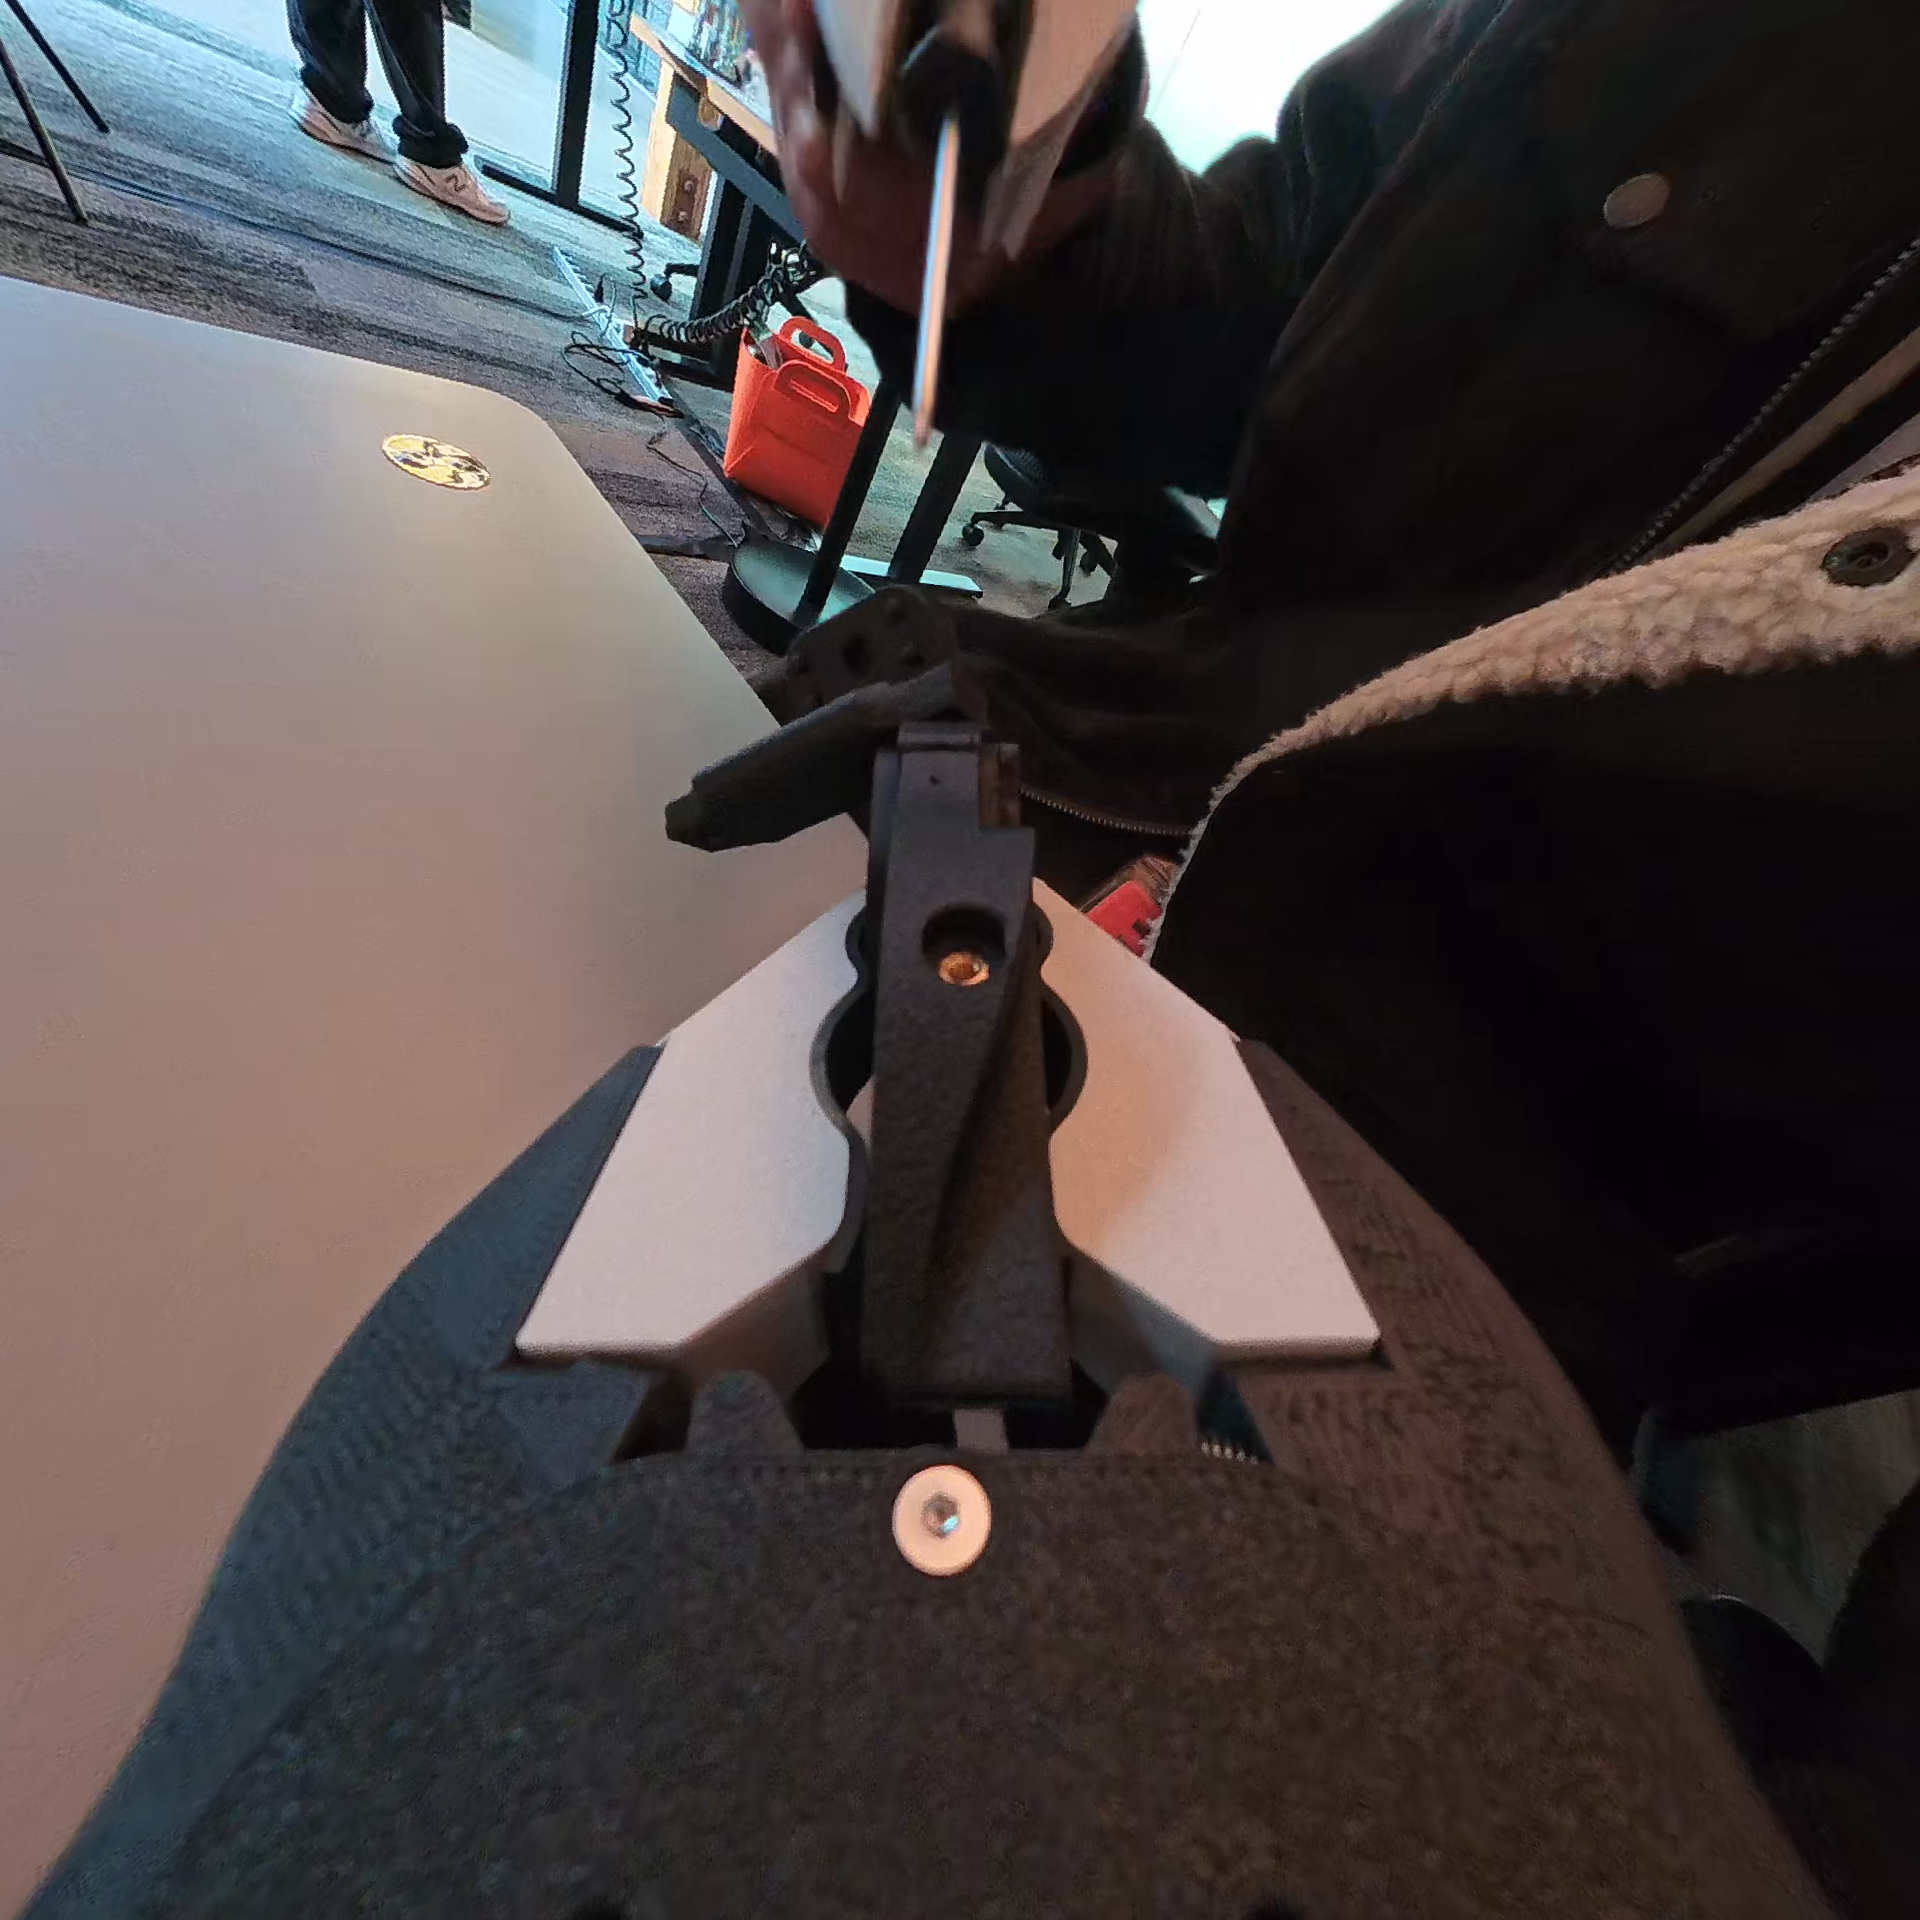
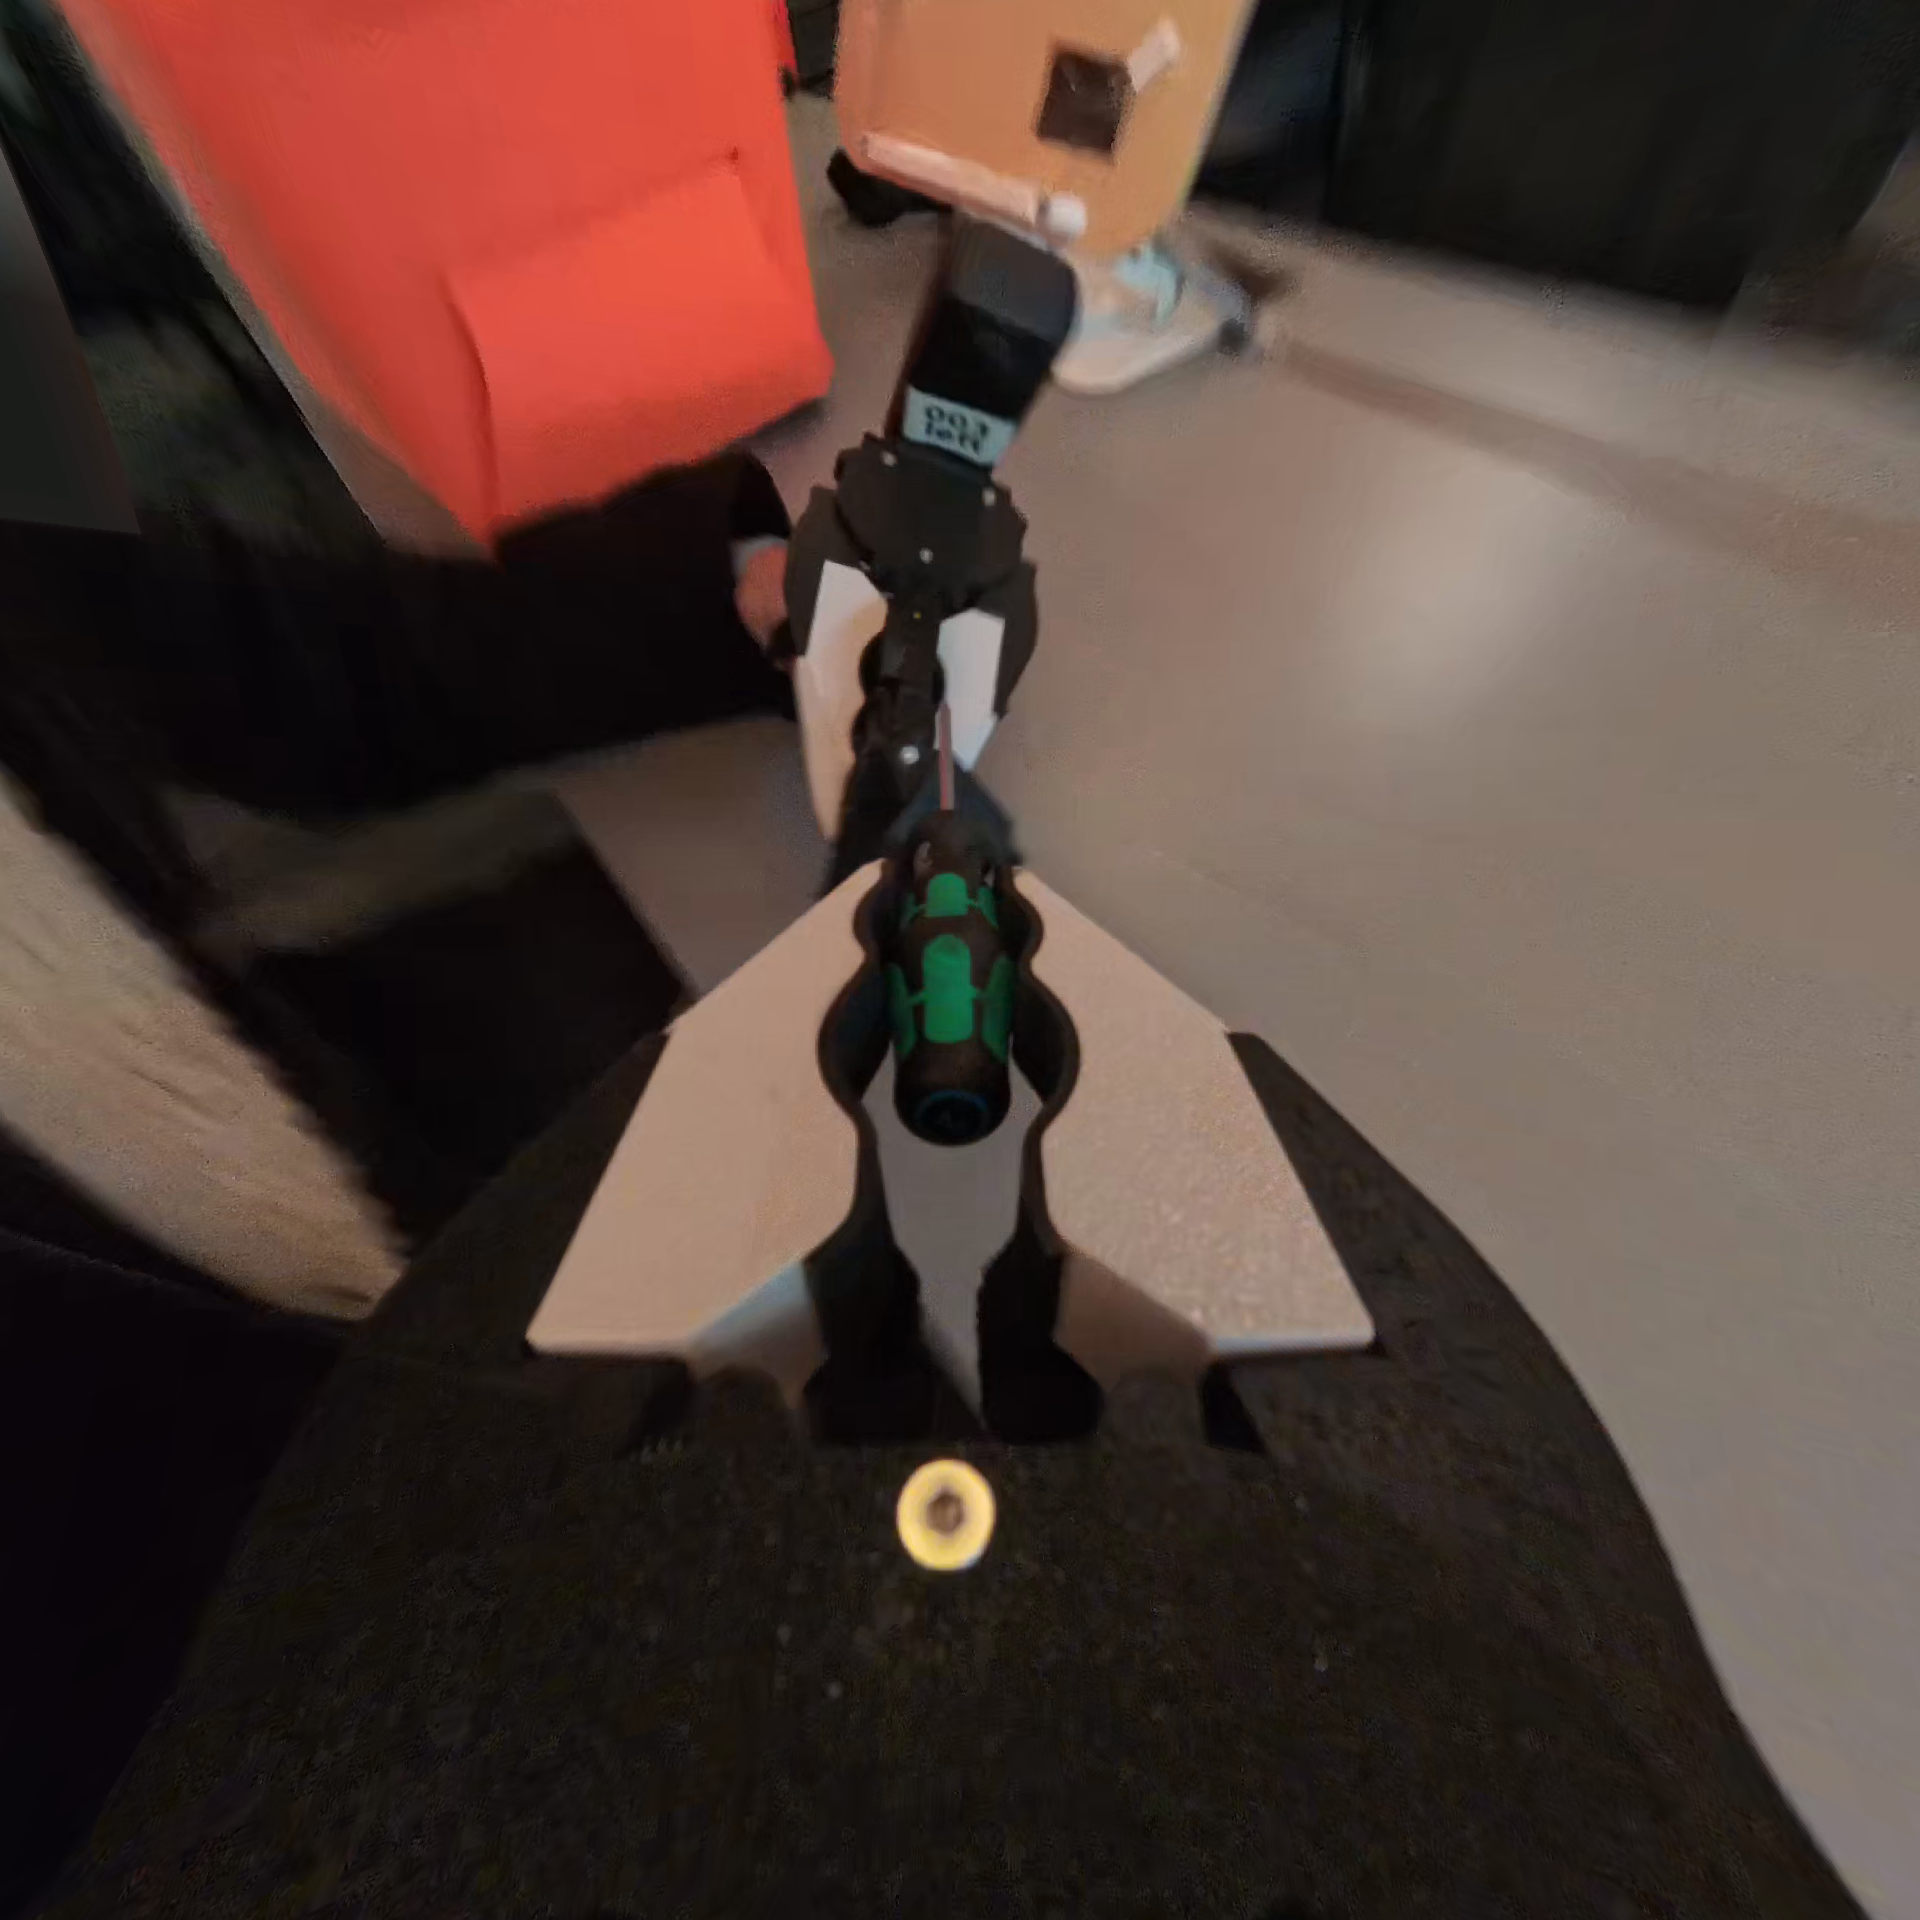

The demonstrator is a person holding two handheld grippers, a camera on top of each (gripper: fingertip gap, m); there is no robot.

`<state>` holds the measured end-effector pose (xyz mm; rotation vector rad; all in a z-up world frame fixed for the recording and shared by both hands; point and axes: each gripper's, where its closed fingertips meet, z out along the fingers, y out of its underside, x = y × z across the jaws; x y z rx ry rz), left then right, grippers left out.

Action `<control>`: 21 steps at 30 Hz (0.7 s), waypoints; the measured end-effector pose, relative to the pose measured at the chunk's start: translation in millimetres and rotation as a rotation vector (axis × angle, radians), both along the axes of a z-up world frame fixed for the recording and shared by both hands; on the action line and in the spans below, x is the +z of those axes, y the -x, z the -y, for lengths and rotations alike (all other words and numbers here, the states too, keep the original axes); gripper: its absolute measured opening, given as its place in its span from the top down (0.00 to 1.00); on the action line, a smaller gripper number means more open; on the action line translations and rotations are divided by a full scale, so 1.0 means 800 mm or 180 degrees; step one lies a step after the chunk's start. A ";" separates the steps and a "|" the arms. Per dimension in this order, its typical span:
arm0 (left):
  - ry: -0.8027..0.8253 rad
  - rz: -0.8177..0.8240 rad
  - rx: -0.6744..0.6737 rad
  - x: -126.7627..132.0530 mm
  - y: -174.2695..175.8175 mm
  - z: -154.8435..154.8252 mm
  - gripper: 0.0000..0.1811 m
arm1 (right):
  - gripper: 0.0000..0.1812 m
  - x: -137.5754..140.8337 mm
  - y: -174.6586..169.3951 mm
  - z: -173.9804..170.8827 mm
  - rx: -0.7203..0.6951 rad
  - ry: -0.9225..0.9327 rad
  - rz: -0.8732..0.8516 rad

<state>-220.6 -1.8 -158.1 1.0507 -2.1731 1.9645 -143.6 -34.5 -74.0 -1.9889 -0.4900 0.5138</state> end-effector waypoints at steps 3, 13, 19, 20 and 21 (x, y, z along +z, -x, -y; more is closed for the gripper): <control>-0.0004 -0.0016 0.0000 -0.001 0.000 0.000 0.88 | 0.91 -0.012 0.001 0.001 -0.0232 0.0820 -0.1257; -0.0083 -0.0036 -0.0026 -0.005 -0.001 0.003 0.88 | 0.91 -0.037 0.012 0.001 -0.0218 0.1161 -0.1196; -0.0081 -0.0029 -0.0031 -0.005 -0.001 0.002 0.88 | 0.91 -0.036 0.015 0.000 -0.0212 0.1164 -0.1208; -0.0085 -0.0034 -0.0048 -0.005 0.000 0.002 0.88 | 0.91 -0.038 0.014 0.000 -0.0218 0.1175 -0.1185; -0.0095 -0.0028 -0.0048 -0.005 0.000 0.002 0.88 | 0.91 -0.038 0.014 0.000 -0.0219 0.1157 -0.1187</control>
